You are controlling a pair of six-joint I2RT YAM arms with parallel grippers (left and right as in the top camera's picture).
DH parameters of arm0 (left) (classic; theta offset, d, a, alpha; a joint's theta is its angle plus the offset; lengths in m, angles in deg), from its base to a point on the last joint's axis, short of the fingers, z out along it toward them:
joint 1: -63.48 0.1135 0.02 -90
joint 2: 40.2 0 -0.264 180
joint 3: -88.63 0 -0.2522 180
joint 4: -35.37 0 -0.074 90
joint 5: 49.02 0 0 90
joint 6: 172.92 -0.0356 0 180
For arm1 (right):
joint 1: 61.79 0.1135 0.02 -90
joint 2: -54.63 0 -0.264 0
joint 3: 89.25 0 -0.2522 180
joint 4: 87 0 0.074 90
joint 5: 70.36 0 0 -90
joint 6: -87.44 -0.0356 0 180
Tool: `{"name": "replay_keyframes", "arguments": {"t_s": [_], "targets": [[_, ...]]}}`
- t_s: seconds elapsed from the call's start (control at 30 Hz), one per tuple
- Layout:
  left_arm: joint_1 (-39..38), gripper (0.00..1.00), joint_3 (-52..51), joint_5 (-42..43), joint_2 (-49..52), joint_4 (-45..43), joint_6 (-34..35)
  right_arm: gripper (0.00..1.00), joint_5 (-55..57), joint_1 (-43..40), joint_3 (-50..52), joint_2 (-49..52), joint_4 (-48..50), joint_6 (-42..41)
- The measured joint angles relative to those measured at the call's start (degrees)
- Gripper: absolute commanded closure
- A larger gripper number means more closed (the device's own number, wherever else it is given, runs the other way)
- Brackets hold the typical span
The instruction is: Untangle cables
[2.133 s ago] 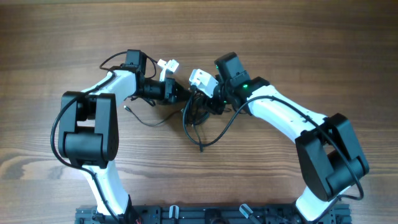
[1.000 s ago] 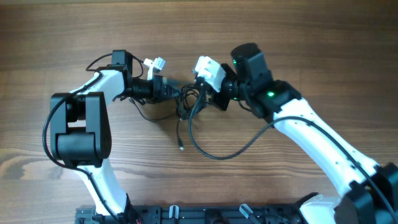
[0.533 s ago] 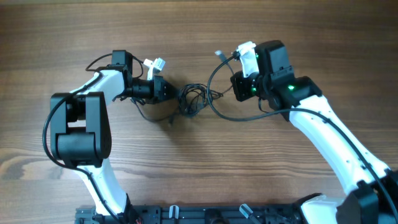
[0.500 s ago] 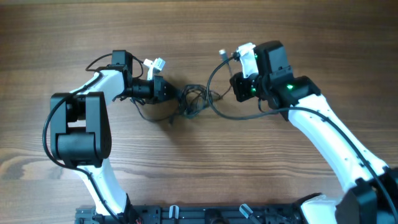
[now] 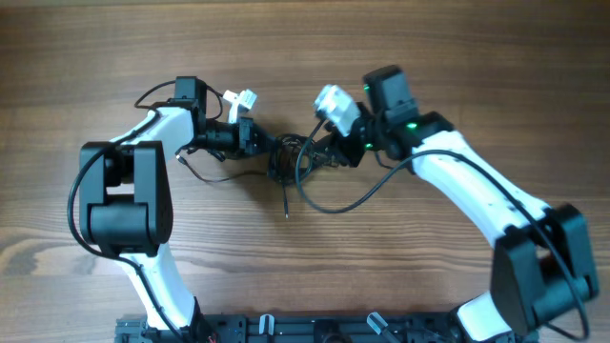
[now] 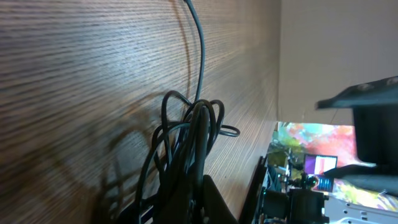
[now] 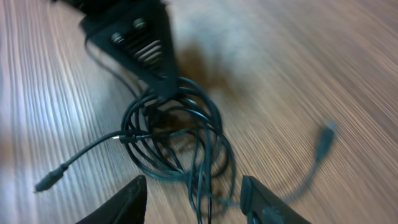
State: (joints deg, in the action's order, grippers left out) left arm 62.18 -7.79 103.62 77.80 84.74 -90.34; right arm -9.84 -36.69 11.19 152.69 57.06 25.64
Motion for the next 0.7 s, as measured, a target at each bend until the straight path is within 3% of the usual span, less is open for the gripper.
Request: {"name": "replay_keyframes", "arguments": {"t_s": [0.13, 0.27, 0.4, 0.47, 0.53, 0.7], "targets": [[-2.3, 0.96, 0.0, -0.3, 0.0, 1.0, 0.0, 0.49, -0.5, 2.5, 0.0, 6.4, 5.6, 10.4], [-2.8, 0.95, 0.0, -1.8, 0.0, 1.5, 0.0, 0.4, -0.5, 2.5, 0.0, 7.3, 7.7, 15.1], [-2.7, 0.96, 0.0, -3.1, 0.0, 1.2, 0.1, 0.4, -0.5, 2.5, 0.0, 7.3, 8.7, 19.2], [-2.4, 0.96, 0.0, -3.2, 0.0, 0.8, 0.9, 0.44, -0.5, 2.5, 0.0, 7.3, 10.7, 20.0], [-1.9, 0.96, 0.0, -2.8, 0.1, 0.9, 1.1, 0.56, -0.5, 2.5, 0.0, 7.3, 11.2, 20.3], [-1.6, 0.96, 0.0, 1.7, 0.2, 1.0, 0.0, 0.52, -0.5, 2.5, 0.0, 9.7, 11.9, 20.8]]}}
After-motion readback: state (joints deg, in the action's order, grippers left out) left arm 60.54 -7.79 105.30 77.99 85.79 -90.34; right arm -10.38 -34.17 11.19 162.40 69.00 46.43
